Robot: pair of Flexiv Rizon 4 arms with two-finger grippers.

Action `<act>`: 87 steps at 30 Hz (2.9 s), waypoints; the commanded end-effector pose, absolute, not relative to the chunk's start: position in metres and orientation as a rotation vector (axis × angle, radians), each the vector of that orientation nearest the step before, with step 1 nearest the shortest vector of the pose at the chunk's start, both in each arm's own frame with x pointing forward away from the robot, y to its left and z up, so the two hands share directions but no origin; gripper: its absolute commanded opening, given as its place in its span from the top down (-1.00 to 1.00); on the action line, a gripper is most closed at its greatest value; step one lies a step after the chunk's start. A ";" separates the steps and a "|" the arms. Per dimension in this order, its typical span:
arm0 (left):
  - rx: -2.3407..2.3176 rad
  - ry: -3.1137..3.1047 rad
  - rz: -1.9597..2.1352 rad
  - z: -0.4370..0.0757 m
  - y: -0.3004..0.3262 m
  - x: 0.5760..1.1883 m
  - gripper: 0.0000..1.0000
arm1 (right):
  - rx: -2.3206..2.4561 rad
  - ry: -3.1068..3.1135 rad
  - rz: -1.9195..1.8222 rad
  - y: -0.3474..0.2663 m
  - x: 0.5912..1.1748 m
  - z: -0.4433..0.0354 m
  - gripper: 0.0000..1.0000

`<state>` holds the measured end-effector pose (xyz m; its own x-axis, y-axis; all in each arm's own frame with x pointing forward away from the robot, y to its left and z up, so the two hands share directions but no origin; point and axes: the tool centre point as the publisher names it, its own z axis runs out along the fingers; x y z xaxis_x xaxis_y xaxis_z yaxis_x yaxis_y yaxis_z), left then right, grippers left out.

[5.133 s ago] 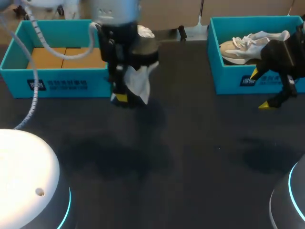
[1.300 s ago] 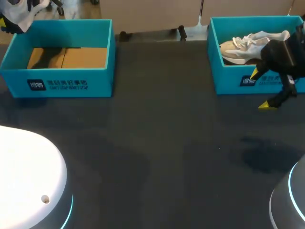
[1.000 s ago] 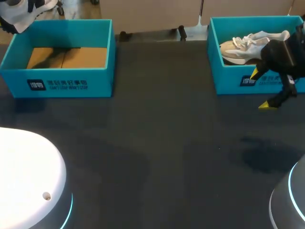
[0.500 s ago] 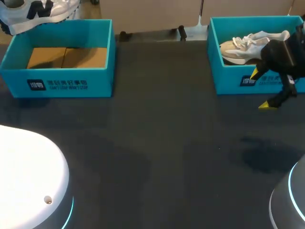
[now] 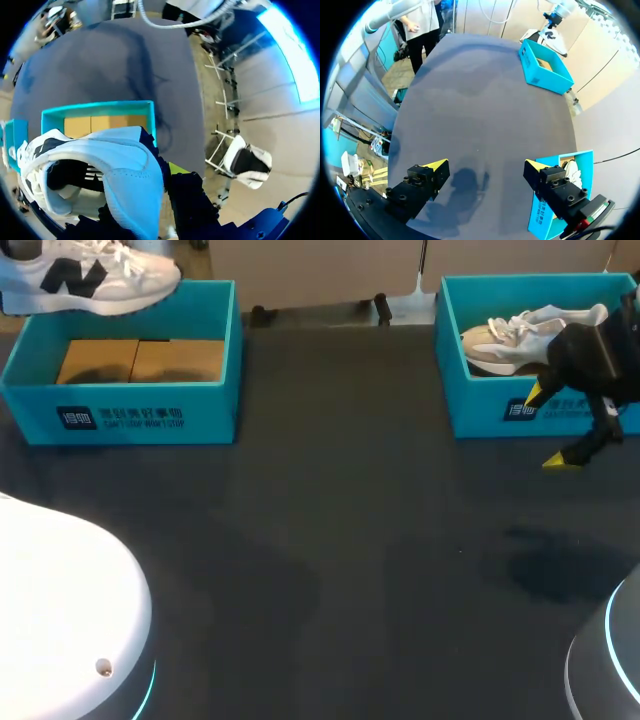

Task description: Take the shoe out of the shoebox, open the shoe tongue, remove and reinsert the insole, then place the shoe into the shoebox

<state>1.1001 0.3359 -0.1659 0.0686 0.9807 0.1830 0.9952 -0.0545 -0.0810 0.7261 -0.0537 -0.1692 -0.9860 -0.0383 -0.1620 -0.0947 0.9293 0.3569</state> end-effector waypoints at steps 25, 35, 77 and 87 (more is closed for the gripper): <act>-2.265 -1.919 -0.136 -0.197 0.320 1.113 1.00 | -0.101 2.939 0.550 -0.052 0.728 -0.170 -1.00; -2.270 -1.920 -0.154 -0.232 0.312 1.124 1.00 | -0.101 2.939 0.550 -0.052 0.728 -0.170 -1.00; -2.254 -2.015 -0.205 -0.305 0.305 1.076 1.00 | -0.101 2.939 0.550 -0.052 0.728 -0.170 -1.00; -2.218 -2.059 -0.188 -0.319 0.308 1.071 1.00 | -0.101 2.939 0.550 -0.052 0.728 -0.170 -1.00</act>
